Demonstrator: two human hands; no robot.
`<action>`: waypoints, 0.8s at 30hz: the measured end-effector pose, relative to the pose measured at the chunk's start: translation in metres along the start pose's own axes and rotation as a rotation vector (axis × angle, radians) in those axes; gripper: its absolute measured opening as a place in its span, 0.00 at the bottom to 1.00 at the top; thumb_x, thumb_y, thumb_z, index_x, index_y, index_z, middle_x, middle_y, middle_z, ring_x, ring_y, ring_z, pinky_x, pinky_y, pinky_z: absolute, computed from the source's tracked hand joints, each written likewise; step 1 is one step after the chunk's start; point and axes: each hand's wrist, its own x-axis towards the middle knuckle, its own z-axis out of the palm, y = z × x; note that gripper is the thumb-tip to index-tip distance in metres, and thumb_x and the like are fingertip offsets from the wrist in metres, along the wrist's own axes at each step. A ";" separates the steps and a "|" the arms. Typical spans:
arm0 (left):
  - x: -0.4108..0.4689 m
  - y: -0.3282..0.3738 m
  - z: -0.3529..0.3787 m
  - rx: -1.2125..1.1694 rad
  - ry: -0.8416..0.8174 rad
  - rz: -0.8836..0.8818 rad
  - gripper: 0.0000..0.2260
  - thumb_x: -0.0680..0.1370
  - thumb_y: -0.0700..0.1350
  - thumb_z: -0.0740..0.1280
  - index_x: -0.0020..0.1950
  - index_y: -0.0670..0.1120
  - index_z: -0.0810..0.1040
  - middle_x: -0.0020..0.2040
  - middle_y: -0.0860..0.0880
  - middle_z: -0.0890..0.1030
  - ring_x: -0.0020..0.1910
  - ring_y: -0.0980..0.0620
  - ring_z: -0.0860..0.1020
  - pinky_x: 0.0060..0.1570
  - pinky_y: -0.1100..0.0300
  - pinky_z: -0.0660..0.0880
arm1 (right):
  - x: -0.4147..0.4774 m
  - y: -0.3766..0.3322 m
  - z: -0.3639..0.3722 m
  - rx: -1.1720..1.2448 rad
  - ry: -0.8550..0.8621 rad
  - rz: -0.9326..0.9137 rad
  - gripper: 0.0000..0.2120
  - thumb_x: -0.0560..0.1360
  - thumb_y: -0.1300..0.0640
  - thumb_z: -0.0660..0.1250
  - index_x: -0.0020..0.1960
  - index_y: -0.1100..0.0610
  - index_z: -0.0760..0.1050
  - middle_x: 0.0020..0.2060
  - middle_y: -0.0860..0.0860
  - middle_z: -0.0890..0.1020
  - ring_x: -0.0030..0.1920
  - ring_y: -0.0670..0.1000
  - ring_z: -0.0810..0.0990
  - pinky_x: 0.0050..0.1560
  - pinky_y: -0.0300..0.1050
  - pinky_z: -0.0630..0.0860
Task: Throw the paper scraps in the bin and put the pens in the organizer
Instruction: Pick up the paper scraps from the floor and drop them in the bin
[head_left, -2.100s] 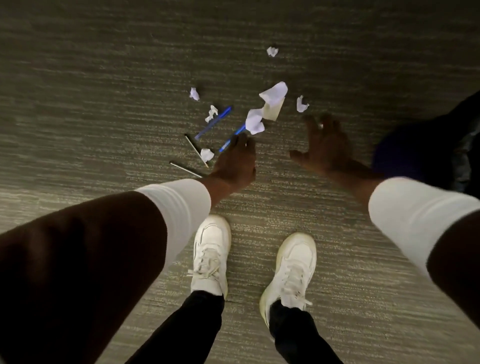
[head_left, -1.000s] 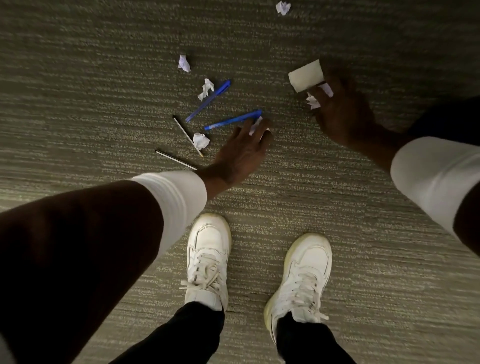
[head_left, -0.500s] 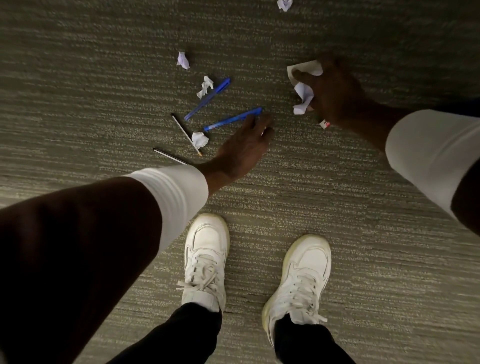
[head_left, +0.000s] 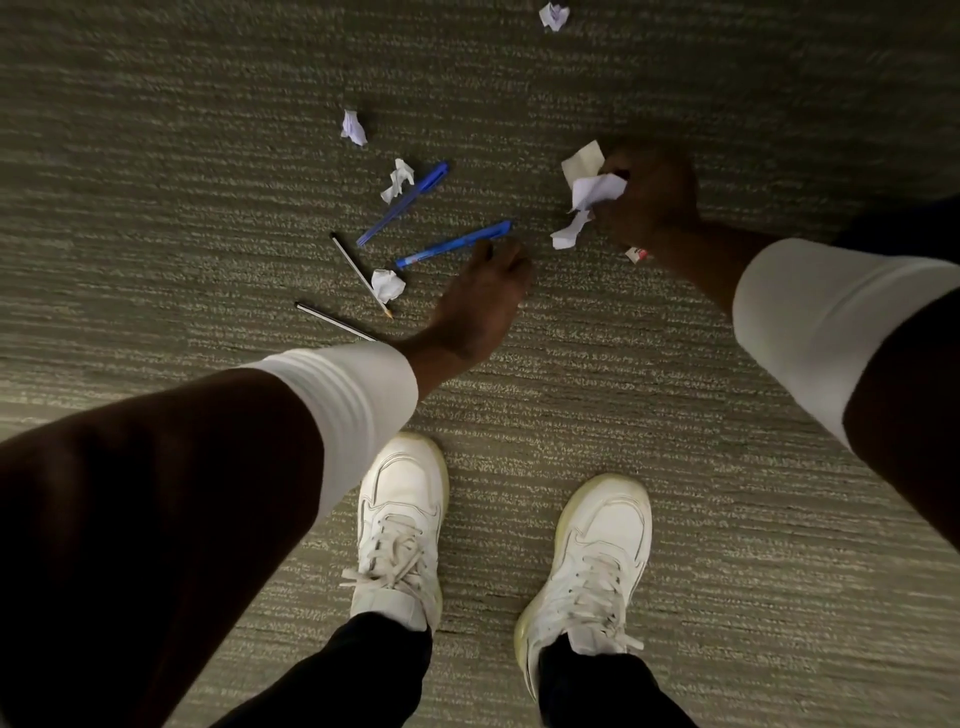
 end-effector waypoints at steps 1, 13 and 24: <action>0.003 0.002 0.000 -0.045 0.007 -0.054 0.09 0.73 0.28 0.67 0.50 0.38 0.79 0.57 0.37 0.80 0.53 0.34 0.79 0.50 0.41 0.81 | 0.001 0.001 0.000 0.042 -0.003 0.042 0.16 0.74 0.57 0.79 0.59 0.63 0.83 0.57 0.55 0.85 0.59 0.56 0.83 0.58 0.48 0.79; -0.023 0.016 -0.046 -0.266 0.028 -0.263 0.08 0.68 0.29 0.71 0.43 0.40 0.81 0.48 0.38 0.81 0.48 0.34 0.80 0.50 0.46 0.78 | -0.072 -0.002 -0.013 0.277 0.026 0.259 0.11 0.69 0.55 0.82 0.49 0.58 0.88 0.42 0.50 0.88 0.44 0.50 0.87 0.43 0.43 0.81; -0.012 0.116 -0.151 -0.513 0.001 -0.552 0.05 0.72 0.38 0.71 0.44 0.47 0.85 0.50 0.47 0.83 0.46 0.46 0.84 0.50 0.57 0.79 | -0.227 -0.043 -0.098 0.531 0.169 0.413 0.04 0.67 0.55 0.80 0.42 0.50 0.88 0.36 0.46 0.88 0.36 0.49 0.88 0.39 0.54 0.85</action>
